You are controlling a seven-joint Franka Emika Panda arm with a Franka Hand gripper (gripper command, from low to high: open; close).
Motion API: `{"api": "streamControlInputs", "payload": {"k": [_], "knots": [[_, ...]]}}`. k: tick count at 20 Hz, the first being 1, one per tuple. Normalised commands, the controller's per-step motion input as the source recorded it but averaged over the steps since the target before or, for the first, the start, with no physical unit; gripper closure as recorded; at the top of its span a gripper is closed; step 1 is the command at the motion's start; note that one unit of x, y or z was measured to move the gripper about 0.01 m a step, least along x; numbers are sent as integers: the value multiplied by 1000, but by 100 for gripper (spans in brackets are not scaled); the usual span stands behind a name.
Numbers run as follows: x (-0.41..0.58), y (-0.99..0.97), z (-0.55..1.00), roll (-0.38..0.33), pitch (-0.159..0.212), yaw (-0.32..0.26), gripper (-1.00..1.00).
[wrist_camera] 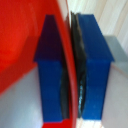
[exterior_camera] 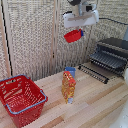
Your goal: Extend the gripper towards the oven tray handle. Grasp the handle and carefully pull the tray out of the oven. Move the gripper above the red bowl. Grab the red bowl gently. Lift the bowl and place it onto the oven tray.
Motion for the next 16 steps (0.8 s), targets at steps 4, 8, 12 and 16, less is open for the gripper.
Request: {"api": "streamControlInputs", "payload": {"k": [4, 8, 12, 16], "knots": [[-62, -750, 254, 2, 13, -169, 100], [-54, -974, 172, 9, 2, -78, 100], [-7, -1000, 124, 23, 0, -12, 100], [-24, -1000, 8, 42, 1, 0, 100]]}}
